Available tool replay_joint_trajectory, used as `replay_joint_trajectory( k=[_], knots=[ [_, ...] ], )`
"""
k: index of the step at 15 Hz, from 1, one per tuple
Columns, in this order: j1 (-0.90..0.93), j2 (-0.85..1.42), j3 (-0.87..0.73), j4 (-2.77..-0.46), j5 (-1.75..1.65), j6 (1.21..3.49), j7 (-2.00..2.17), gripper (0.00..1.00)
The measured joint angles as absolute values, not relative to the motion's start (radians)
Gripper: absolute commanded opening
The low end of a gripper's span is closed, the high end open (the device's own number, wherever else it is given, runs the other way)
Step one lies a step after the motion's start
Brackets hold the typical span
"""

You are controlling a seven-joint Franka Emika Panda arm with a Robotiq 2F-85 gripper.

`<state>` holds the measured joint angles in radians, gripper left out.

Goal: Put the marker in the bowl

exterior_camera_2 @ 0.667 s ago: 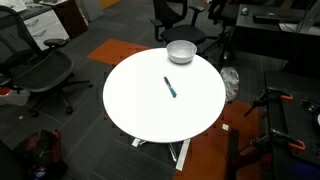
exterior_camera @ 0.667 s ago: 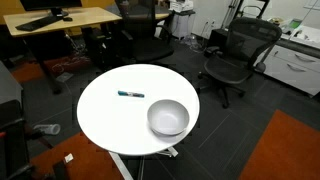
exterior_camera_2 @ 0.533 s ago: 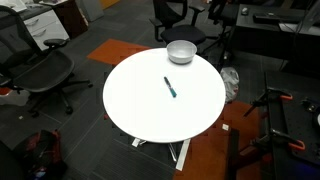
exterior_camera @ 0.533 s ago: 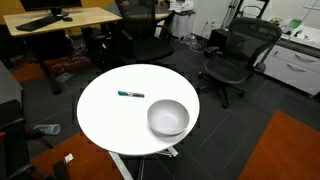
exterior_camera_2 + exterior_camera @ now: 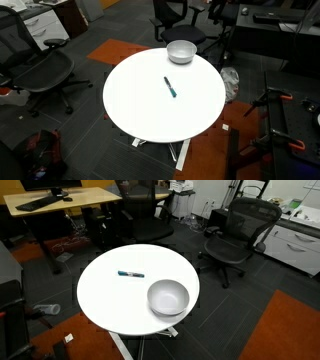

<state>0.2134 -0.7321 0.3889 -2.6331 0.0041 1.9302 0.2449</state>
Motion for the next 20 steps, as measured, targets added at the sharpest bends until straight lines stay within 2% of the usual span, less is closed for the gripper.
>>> replay_joint_trajectory(
  k=[8,15,20],
  knots=[
    [0.066,-0.622,0.284,-2.653,-0.025,2.285,0.308,1.00],
    [-0.142,-0.335,0.323,-2.648,-0.198,2.600,0.639,1.00],
    [-0.168,-0.100,0.279,-2.565,-0.247,2.698,0.808,1.00]
  ],
)
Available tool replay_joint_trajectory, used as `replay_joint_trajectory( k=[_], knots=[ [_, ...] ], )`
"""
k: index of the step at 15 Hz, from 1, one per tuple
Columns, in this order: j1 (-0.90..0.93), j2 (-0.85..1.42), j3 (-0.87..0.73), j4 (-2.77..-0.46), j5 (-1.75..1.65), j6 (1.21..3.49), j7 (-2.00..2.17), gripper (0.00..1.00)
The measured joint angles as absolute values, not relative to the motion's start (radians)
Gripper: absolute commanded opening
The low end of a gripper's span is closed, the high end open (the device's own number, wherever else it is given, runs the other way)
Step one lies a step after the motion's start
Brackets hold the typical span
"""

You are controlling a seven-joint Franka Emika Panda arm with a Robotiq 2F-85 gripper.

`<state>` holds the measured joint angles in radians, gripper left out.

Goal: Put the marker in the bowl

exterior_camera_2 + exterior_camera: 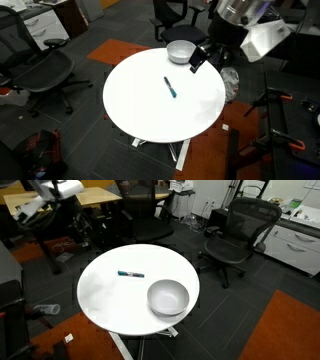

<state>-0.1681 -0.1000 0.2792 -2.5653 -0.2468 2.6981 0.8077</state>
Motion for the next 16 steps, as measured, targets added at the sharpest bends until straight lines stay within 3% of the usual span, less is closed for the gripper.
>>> replay_joint_trajectory(
  k=[10,16],
  knots=[
    [0.031,0.270,0.037,-2.299,-0.192,2.758,0.874,1.00],
    [0.084,0.407,-0.031,-2.190,-0.091,2.758,0.870,1.00]
  ],
)
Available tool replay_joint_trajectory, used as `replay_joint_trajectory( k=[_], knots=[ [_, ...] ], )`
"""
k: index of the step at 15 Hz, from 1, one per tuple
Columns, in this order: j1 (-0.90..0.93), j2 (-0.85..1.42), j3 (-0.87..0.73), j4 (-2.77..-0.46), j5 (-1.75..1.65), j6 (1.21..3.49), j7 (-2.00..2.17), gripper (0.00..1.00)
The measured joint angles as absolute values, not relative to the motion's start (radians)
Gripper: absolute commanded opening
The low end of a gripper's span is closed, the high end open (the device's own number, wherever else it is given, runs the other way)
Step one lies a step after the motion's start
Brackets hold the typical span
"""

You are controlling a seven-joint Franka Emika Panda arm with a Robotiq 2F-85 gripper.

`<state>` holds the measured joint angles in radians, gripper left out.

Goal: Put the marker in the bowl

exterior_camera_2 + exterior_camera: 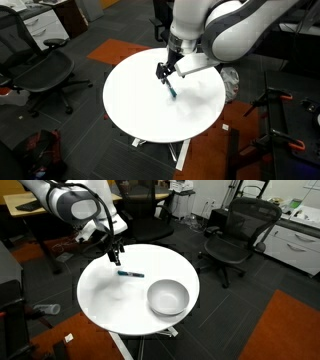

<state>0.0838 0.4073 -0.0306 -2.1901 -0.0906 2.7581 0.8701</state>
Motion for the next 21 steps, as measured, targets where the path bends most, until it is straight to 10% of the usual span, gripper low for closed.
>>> replay_joint_trajectory(
  k=[20,21],
  knots=[
    [0.086,0.629,-0.099,-2.025,0.007,2.758,0.846,1.00],
    [0.086,0.636,-0.100,-2.018,0.009,2.758,0.846,0.75]
  ],
)
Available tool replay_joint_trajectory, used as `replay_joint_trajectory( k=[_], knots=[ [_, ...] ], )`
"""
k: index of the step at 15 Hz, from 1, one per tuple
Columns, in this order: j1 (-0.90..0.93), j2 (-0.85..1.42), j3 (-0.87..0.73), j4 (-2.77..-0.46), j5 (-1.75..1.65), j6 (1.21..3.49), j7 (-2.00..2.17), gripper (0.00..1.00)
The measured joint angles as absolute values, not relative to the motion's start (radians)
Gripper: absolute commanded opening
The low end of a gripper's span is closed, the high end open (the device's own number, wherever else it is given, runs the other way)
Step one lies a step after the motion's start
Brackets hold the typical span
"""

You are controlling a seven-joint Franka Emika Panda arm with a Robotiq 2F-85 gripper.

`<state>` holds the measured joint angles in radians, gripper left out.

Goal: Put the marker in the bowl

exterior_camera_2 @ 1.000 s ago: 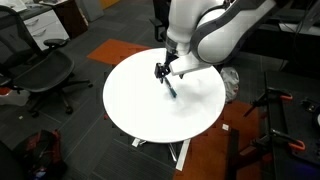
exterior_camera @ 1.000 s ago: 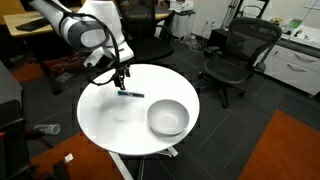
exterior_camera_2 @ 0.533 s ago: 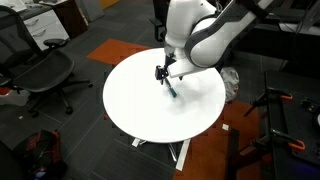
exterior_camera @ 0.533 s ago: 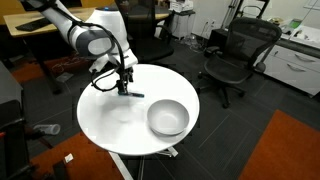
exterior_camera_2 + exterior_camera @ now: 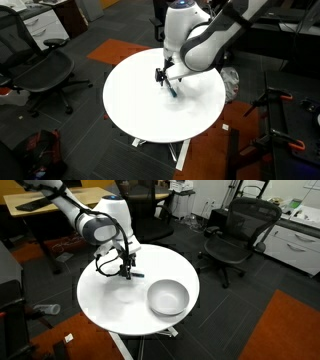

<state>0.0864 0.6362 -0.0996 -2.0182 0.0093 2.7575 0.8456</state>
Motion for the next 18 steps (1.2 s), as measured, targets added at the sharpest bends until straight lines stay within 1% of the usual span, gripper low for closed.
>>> replay_joint_trajectory(
  k=[1,2,3,9,10,11,13,18],
  knots=[
    [0.086,0.643,-0.100,-2.012,0.012,2.757,0.845,0.72],
    [0.086,0.649,-0.100,-2.006,0.013,2.756,0.845,0.66],
    [0.086,0.654,-0.101,-2.001,0.013,2.756,0.845,0.56],
    [0.086,0.669,-0.102,-1.985,0.016,2.756,0.845,0.12],
    [0.086,0.670,-0.102,-1.984,0.017,2.756,0.845,0.03],
    [0.086,0.670,-0.102,-1.983,0.018,2.756,0.845,0.00],
    [0.086,0.671,-0.102,-1.982,0.020,2.754,0.843,0.05],
    [0.098,0.651,-0.112,-1.983,0.017,2.735,0.790,0.05]
  ],
)
